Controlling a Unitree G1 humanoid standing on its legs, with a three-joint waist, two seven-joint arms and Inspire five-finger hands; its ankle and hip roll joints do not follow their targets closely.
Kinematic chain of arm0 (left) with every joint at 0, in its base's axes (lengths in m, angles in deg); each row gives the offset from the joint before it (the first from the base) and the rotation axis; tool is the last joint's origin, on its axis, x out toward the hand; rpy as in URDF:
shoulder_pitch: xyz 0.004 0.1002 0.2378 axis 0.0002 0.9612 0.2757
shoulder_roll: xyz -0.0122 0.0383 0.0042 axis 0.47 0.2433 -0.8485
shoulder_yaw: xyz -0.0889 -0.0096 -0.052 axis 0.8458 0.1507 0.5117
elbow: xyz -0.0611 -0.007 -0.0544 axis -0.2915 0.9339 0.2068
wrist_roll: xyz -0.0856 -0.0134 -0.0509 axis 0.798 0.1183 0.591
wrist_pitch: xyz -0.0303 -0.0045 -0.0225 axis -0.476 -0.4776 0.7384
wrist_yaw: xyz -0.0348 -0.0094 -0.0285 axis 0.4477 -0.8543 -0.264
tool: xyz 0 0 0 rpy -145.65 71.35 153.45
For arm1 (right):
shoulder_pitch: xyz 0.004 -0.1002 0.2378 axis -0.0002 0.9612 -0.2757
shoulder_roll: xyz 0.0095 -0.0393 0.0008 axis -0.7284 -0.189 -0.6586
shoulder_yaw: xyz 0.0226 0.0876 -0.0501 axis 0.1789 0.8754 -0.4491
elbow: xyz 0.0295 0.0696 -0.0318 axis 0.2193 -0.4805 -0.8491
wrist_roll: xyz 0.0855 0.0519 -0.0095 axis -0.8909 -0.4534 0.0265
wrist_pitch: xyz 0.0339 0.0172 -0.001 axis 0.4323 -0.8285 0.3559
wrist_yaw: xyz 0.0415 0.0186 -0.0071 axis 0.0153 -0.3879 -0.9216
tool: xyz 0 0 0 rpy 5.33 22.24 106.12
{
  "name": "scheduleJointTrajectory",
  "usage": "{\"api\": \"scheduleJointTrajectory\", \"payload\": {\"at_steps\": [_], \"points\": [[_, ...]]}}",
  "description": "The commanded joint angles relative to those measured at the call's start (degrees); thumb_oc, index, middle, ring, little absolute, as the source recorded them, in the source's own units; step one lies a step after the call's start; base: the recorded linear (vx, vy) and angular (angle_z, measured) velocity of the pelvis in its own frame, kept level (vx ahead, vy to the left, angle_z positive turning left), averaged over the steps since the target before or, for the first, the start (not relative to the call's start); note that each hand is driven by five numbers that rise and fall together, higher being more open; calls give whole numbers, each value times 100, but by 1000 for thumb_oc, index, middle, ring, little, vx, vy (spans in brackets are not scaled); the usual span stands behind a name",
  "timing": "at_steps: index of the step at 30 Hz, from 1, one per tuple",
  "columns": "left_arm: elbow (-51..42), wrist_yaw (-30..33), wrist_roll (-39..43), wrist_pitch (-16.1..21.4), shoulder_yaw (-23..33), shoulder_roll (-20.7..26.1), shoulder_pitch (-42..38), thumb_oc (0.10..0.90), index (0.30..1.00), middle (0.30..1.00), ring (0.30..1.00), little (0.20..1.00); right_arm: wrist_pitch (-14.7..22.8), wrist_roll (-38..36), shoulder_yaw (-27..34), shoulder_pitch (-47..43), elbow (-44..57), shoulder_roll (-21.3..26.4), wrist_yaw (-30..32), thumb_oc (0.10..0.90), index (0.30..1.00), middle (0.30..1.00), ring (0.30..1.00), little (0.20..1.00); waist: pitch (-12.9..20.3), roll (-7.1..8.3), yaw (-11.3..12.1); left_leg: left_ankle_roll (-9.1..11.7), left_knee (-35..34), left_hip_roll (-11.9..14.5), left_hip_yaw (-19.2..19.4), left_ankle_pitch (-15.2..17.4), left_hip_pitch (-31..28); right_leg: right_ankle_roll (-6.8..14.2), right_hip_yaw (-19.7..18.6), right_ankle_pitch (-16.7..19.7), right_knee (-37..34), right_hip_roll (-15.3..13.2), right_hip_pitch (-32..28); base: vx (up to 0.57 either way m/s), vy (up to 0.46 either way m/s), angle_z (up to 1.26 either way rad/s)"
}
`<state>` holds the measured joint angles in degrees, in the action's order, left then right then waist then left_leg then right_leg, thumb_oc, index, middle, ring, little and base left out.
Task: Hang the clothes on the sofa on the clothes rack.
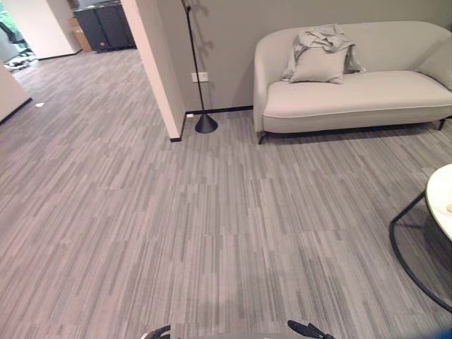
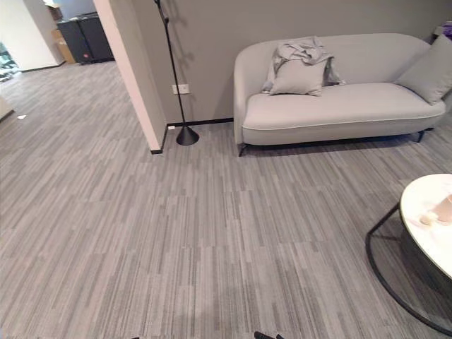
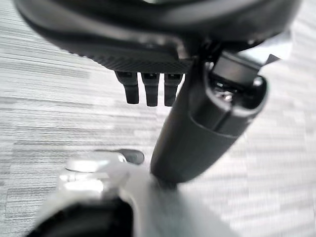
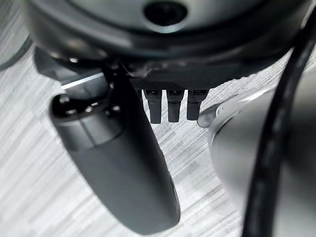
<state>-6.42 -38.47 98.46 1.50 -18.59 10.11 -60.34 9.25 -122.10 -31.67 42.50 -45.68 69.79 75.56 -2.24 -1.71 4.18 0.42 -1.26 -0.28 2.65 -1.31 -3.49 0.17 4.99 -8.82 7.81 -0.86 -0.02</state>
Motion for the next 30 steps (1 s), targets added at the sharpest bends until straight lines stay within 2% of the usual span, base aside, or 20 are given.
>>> {"api": "scheduleJointTrajectory", "payload": {"at_steps": [1, 10, 13, 22, 24, 27, 30], "points": [[14, -146, -161, 124, 34, -322, -331, 800, 900, 900, 900, 900, -13, 200, -18, -35, -306, -3, -53, 800, 900, 900, 900, 900, 14, 281, -226, 105, -374, 170, -290, 147, -148, 483, 92, 913, -1281, -354, -672, -2, 7, -11], [-126, -135, -525, 145, -314, -335, -425, 800, 900, 900, 900, 900, -67, 418, -78, 41, -443, 22, -42, 800, 900, 900, 900, 900, 22, 302, -275, 58, -374, 130, -189, 213, -150, 532, -7, 961, -1281, -390, -612, 2, 26, -12], [150, -222, -938, 20, -446, -378, -461, 800, 900, 900, 900, 900, -43, 964, -381, -27, -312, 41, -70, 800, 900, 900, 900, 900, 49, 276, -299, 26, -374, 86, -178, 248, -173, 560, -25, 969, -1281, -440, -620, 10, 80, -6], [-7, -108, -946, 71, -365, -208, -397, 800, 900, 900, 900, 900, 24, 1607, -835, -120, 84, -23, -117, 800, 900, 900, 900, 900, -35, 295, -216, -73, -374, -73, -302, 255, -113, 638, 104, 1017, -1229, -632, -632, -21, 61, 2], [-18, -81, -1015, 49, -366, -164, -408, 800, 900, 900, 900, 900, 13, 1670, -855, -156, 150, -32, -109, 800, 900, 900, 900, 900, -112, 291, -239, -132, -335, -113, -320, 280, -95, 652, 99, 942, -903, -694, -493, -43, 74, 11], [-104, -39, -999, 66, -394, -112, -457, 800, 900, 900, 900, 900, 17, 1586, -816, -265, 274, -56, -92, 800, 900, 900, 900, 900, -379, 227, -270, -249, -235, -176, -300, 335, -84, 715, 88, 809, 20, -754, -56, -103, 100, 4], [-90, 11, -1031, 57, -400, -91, -464, 800, 900, 900, 900, 900, 23, 1531, -841, -343, 385, -85, -79, 800, 900, 900, 900, 900, -624, 180, -291, -348, -215, -187, -178, 412, -265, 873, 279, 1115, 1065, -946, 431, -28, 81, -15]]}}
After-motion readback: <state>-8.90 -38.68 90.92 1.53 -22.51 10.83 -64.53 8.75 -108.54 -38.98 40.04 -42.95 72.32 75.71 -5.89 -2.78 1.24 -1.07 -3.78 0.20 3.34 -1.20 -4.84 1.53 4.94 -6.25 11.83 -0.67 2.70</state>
